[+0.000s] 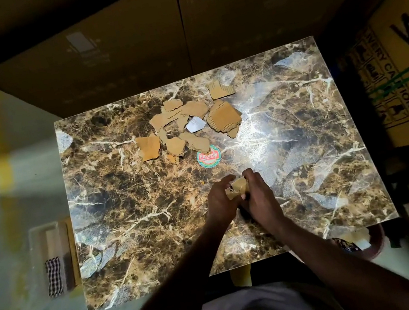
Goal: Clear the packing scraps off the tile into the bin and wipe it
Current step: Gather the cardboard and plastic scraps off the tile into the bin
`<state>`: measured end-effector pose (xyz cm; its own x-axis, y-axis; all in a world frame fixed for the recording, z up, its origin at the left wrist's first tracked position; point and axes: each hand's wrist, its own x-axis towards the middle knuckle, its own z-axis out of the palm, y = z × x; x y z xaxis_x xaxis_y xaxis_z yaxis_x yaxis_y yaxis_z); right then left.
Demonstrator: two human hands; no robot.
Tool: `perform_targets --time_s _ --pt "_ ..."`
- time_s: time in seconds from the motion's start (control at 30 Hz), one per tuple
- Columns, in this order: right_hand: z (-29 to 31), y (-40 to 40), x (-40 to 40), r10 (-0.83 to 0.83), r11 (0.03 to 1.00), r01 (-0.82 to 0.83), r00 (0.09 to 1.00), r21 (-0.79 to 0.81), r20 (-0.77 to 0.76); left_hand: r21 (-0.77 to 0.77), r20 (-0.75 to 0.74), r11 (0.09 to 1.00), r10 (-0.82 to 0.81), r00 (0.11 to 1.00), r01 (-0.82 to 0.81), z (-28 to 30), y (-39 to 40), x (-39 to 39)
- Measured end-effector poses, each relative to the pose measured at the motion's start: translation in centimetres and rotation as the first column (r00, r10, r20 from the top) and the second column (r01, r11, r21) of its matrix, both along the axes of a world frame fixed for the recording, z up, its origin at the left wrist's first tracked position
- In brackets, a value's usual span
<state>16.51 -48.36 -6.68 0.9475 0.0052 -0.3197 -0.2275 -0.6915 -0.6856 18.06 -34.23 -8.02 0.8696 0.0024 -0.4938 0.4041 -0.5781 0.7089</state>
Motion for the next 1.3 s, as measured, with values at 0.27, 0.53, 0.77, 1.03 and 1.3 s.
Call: perform_targets --time_s 0.27,0.53,0.77,1.03,1.3 --pt "-1.4 -0.2 -0.2 -0.067 0.997 0.070 0.994 0.026 -0.084 0.014 -0.031 0.989 -0.149 0.988 0.150 0.5 1.0 1.7" --pt "2.4 -2.1 1.1 -0.157 0.978 0.172 0.980 0.120 -0.121 -0.026 -0.047 0.944 -0.330 0.943 0.329 2.5 -0.1 4.9" --pt "7.4 -7.0 0.7 -0.316 0.880 0.368 0.926 0.302 -0.208 -0.075 -0.162 0.852 -0.523 0.837 0.518 6.4 -5.9 9.9" --pt "8.3 -18.6 -5.7 -0.541 0.679 0.587 0.806 0.441 -0.240 -0.183 -0.134 0.741 -0.670 0.731 0.646 8.8 -19.2 7.0" --pt "3.7 -32.0 -19.7 -0.729 0.483 0.789 0.602 0.379 -0.325 -0.128 -0.111 0.597 -0.802 0.587 0.792 4.4 -36.1 -6.2"
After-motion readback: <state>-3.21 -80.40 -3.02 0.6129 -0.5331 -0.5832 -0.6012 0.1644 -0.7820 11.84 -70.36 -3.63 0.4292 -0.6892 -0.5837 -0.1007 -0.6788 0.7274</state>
